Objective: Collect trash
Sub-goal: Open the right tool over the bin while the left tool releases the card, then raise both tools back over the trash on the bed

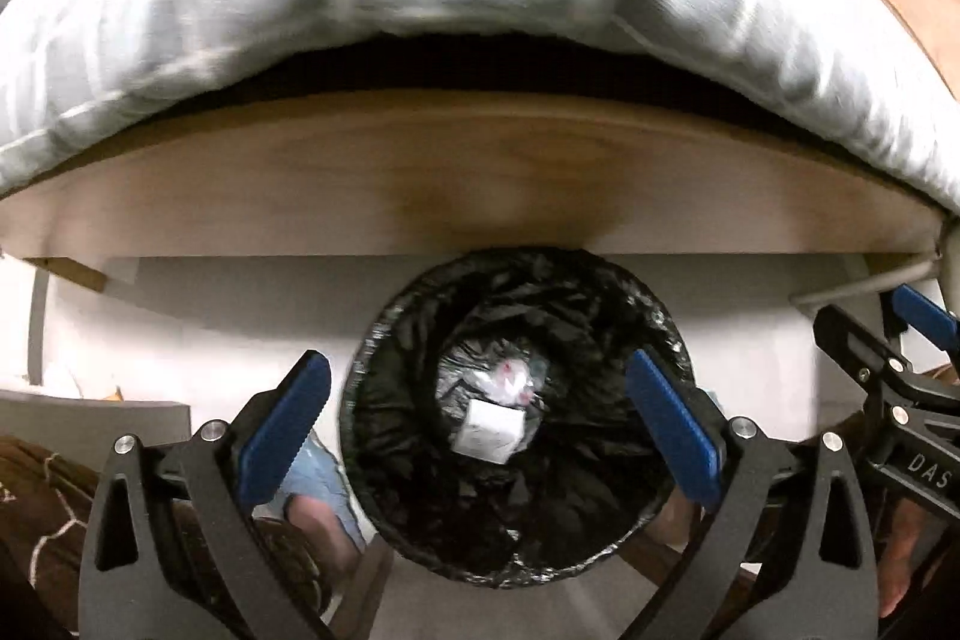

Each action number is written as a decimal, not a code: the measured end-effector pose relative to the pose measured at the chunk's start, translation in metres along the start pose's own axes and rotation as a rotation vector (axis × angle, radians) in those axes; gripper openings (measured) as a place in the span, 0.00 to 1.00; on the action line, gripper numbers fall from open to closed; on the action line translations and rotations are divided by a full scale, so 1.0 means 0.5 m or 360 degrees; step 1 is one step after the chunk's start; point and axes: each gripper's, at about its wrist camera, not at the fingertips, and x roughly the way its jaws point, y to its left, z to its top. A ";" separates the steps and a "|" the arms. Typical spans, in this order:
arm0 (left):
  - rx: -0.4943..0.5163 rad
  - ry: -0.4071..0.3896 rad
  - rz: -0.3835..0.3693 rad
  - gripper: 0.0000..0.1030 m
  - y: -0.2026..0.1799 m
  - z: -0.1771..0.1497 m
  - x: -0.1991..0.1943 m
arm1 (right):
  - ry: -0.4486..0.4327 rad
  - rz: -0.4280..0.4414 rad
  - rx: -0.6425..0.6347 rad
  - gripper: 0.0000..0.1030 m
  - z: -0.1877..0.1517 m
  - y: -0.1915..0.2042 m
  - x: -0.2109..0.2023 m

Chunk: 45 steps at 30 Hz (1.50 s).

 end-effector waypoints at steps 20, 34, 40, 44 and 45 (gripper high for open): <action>-0.0117 -0.0334 0.0035 0.94 0.103 0.073 -0.225 | -0.0383 0.0033 -0.0099 0.93 0.104 0.067 -0.192; -0.0216 -0.0488 0.0027 0.94 0.176 0.236 -0.271 | -0.0552 0.0113 -0.0144 0.93 0.239 0.120 -0.261; -0.0277 -0.0551 0.0017 0.93 0.215 0.322 -0.255 | -0.0571 0.0145 -0.0162 0.92 0.312 0.140 -0.242; -0.0255 -0.0548 0.0034 0.93 0.215 0.373 -0.236 | -0.0559 0.0163 -0.0169 0.89 0.355 0.151 -0.214; -0.0222 -0.0550 0.0058 0.93 0.207 0.390 -0.229 | -0.0554 0.0170 -0.0170 0.89 0.368 0.154 -0.206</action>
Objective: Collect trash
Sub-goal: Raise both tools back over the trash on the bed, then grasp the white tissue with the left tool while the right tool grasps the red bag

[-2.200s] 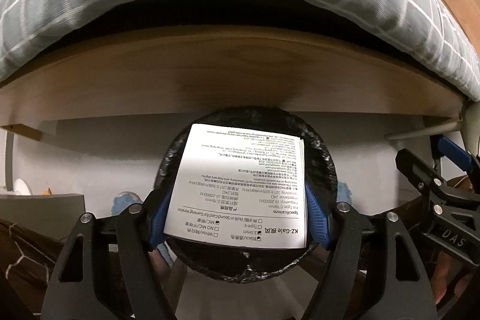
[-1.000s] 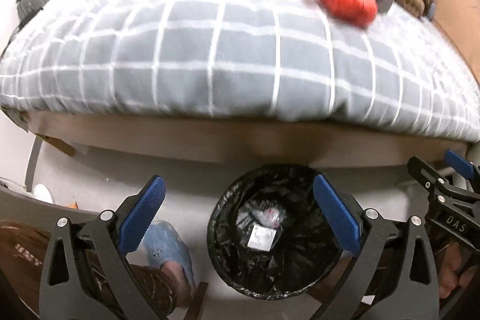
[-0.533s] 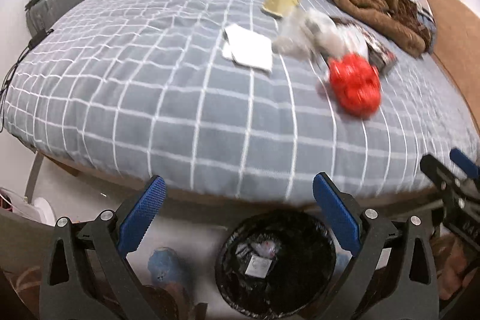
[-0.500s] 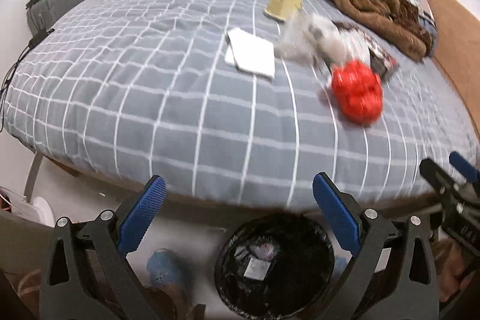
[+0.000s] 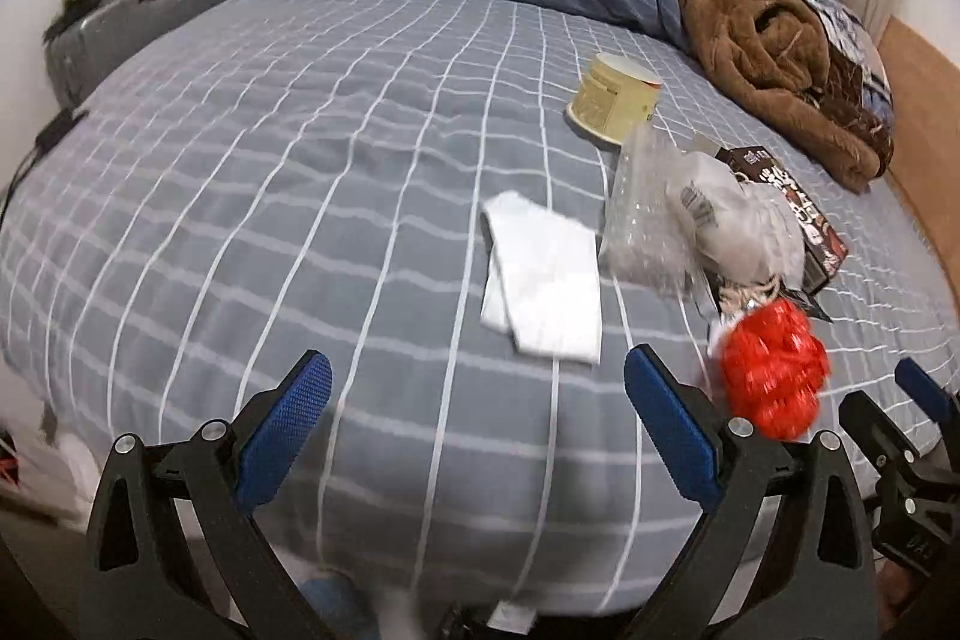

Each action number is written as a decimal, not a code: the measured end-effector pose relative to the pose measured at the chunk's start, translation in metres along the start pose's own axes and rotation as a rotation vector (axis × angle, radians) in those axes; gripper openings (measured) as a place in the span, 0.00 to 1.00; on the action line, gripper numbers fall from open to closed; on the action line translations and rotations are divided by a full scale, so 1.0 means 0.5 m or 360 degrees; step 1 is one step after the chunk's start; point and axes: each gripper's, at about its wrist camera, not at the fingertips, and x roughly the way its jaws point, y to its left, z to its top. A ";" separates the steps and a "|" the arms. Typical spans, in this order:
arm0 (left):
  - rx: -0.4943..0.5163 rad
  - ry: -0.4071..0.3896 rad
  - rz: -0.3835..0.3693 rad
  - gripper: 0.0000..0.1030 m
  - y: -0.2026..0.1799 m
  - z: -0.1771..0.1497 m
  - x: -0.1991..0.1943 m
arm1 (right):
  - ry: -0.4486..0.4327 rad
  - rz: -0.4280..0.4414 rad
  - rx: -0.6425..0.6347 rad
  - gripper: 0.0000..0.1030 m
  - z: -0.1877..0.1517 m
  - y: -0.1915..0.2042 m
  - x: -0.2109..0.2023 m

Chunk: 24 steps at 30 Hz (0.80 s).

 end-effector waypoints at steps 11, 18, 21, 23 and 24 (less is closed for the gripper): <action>0.0185 0.0068 0.0023 0.90 -0.076 0.060 0.106 | 0.0093 0.0091 -0.0002 0.73 0.028 0.010 0.088; 0.0151 0.0194 0.0046 0.80 -0.083 0.064 0.166 | 0.0142 0.0174 -0.0026 0.50 0.023 0.020 0.106; 0.0161 0.0228 0.0112 0.60 -0.085 0.060 0.180 | 0.0174 0.0217 -0.0051 0.40 0.018 0.028 0.114; 0.0207 0.0237 0.0156 0.43 -0.090 0.054 0.184 | 0.0194 0.0228 -0.0061 0.39 0.014 0.033 0.119; 0.0216 0.0241 0.0159 0.38 -0.091 0.053 0.184 | 0.0202 0.0231 -0.0058 0.36 0.013 0.033 0.121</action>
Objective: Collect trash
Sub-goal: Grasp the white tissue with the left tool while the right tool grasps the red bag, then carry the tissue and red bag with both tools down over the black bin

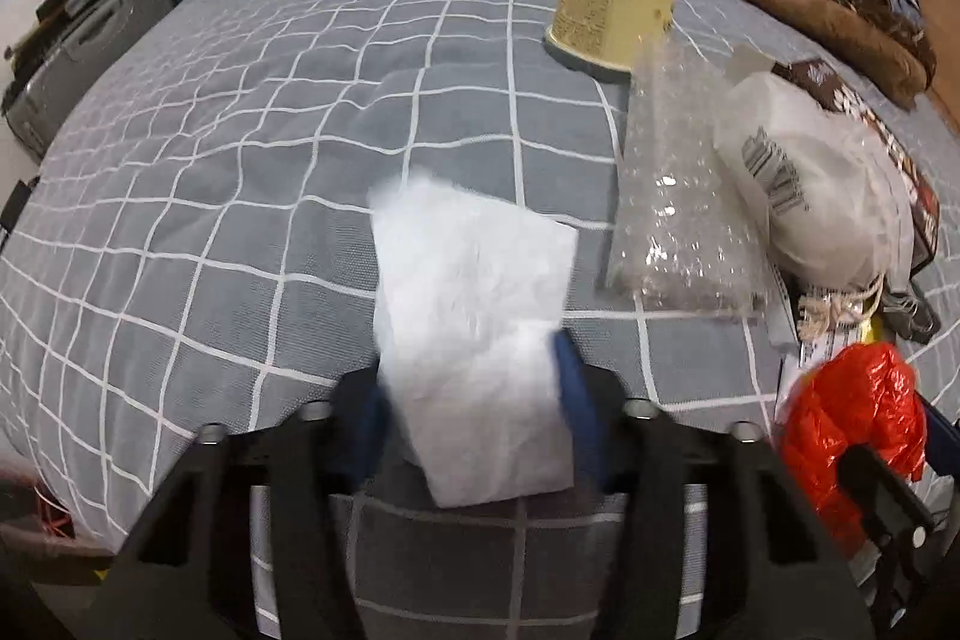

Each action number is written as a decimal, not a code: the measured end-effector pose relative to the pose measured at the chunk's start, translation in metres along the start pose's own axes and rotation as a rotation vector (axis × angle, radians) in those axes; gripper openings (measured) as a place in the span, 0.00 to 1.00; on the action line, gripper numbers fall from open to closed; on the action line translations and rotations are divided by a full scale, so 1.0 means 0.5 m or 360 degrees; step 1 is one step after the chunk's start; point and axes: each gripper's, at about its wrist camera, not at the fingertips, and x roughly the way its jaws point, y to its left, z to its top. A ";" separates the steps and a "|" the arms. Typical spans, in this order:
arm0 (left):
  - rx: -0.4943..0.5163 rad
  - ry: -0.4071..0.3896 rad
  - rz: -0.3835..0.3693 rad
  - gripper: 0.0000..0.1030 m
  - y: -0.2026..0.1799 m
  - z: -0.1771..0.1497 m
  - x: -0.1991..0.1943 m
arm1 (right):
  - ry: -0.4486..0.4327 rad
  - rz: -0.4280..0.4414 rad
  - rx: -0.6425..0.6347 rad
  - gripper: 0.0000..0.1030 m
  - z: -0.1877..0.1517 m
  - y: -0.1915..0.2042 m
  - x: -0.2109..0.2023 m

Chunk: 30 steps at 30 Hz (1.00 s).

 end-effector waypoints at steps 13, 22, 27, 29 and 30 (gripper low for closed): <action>-0.0138 -0.0073 -0.0080 0.04 0.029 0.002 -0.047 | -0.0052 0.0029 0.0019 0.28 0.010 -0.003 -0.035; -0.0179 -0.0195 -0.0158 0.03 0.035 0.004 -0.101 | -0.0104 0.0015 0.0040 0.28 0.017 -0.009 -0.067; -0.0185 -0.0217 -0.0175 0.03 0.035 0.000 -0.121 | -0.0133 0.0000 0.0051 0.28 0.018 -0.009 -0.083; -0.0180 -0.0221 -0.0180 0.03 0.034 -0.003 -0.127 | -0.0142 -0.0009 0.0058 0.28 0.019 -0.011 -0.089; -0.0177 -0.0225 -0.0182 0.03 0.033 -0.005 -0.131 | -0.0146 -0.0011 0.0061 0.28 0.019 -0.011 -0.092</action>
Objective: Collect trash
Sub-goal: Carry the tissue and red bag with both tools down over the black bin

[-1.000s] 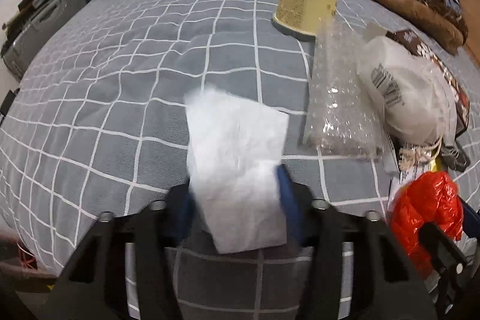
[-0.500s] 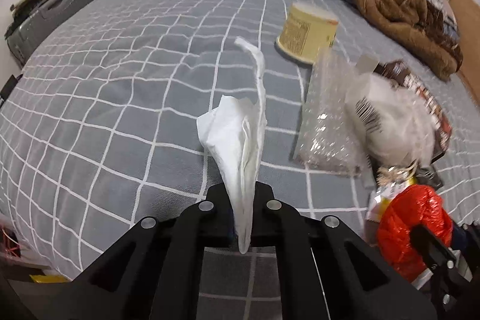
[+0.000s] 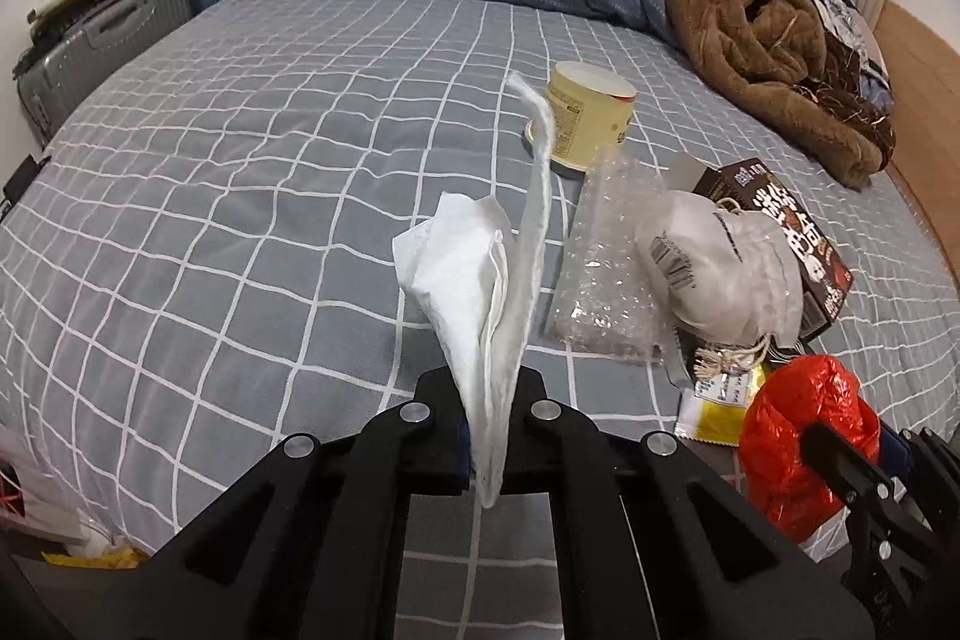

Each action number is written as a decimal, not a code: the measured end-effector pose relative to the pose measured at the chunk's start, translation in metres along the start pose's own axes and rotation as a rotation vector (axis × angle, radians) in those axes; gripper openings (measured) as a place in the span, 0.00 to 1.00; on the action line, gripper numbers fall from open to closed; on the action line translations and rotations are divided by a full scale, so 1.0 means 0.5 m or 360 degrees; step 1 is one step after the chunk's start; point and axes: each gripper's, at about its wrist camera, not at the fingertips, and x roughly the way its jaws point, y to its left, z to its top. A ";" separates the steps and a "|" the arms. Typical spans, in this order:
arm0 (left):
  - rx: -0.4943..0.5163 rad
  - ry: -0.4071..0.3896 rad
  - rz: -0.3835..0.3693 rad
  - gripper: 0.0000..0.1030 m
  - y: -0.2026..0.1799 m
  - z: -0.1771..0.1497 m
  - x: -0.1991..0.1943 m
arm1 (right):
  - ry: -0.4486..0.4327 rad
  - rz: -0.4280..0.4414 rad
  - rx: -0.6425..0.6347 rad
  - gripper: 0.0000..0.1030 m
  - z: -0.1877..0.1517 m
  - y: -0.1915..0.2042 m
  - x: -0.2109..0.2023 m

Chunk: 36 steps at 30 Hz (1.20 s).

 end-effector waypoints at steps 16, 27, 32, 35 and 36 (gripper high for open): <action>0.0063 -0.0070 -0.0085 0.03 -0.029 -0.056 -0.095 | -0.0066 -0.0043 0.0037 0.28 -0.018 -0.016 -0.068; 0.0076 -0.0112 -0.0100 0.03 -0.049 -0.097 -0.153 | -0.0083 -0.0068 0.0080 0.28 -0.049 -0.030 -0.109; 0.0093 -0.0129 -0.0095 0.03 -0.055 -0.118 -0.177 | -0.0118 -0.0085 0.0063 0.28 -0.060 -0.024 -0.135; 0.0096 -0.0131 -0.0105 0.03 -0.056 -0.134 -0.190 | -0.0130 -0.0087 0.0058 0.28 -0.065 -0.021 -0.149; 0.0100 -0.0132 -0.0103 0.03 -0.057 -0.137 -0.192 | -0.0135 -0.0088 0.0058 0.28 -0.067 -0.020 -0.154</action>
